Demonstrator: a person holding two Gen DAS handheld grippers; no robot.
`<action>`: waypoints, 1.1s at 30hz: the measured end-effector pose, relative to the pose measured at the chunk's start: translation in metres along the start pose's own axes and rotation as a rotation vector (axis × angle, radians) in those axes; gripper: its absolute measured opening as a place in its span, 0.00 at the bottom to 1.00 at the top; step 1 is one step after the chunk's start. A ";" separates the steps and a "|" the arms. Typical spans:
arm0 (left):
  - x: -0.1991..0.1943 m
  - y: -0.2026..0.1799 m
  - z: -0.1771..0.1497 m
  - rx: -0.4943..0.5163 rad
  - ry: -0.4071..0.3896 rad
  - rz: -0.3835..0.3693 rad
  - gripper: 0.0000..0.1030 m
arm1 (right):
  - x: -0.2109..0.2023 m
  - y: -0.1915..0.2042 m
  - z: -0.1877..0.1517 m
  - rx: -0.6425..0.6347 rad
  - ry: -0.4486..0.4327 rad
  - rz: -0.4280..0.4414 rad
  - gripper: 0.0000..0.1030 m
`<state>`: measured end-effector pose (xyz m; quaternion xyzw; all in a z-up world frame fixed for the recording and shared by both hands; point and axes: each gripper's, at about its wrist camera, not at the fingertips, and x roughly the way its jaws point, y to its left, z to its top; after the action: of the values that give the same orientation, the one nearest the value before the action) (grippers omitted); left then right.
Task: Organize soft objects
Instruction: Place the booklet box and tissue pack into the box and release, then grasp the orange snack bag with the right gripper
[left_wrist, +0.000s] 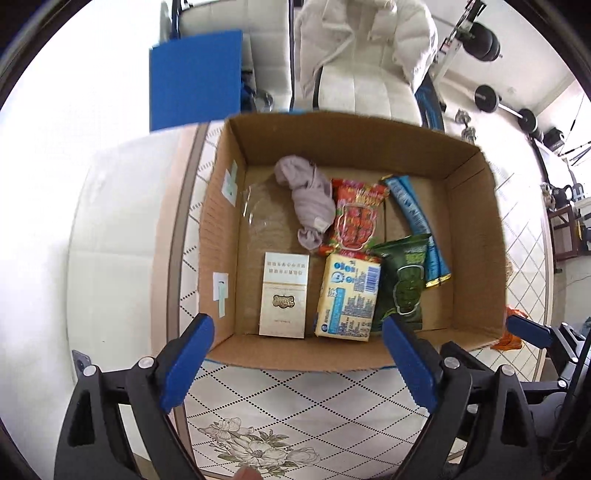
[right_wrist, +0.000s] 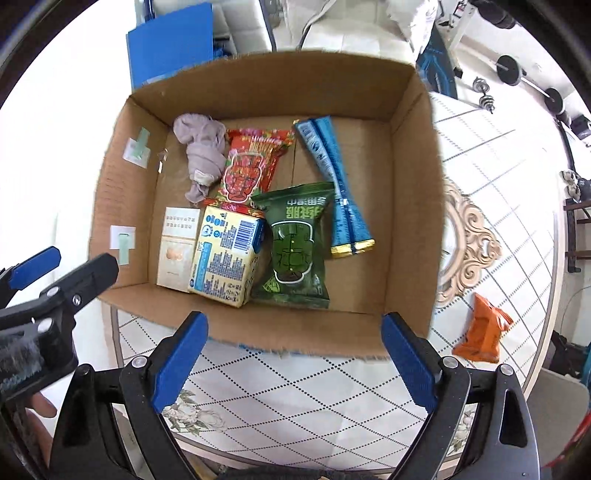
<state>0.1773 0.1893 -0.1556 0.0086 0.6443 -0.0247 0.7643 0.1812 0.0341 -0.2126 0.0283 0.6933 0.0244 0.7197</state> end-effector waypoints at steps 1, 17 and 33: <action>-0.007 -0.001 -0.004 -0.005 -0.017 -0.003 0.91 | -0.007 -0.003 -0.004 0.008 -0.019 0.001 0.94; -0.073 -0.019 -0.041 -0.022 -0.157 -0.034 0.91 | -0.089 -0.034 -0.056 0.035 -0.176 0.058 0.94; -0.018 -0.097 -0.030 0.038 -0.175 0.032 0.91 | 0.020 -0.261 -0.083 0.453 0.062 -0.079 0.94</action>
<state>0.1401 0.0947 -0.1412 0.0314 0.5744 -0.0254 0.8176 0.0981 -0.2246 -0.2555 0.1614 0.7034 -0.1591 0.6737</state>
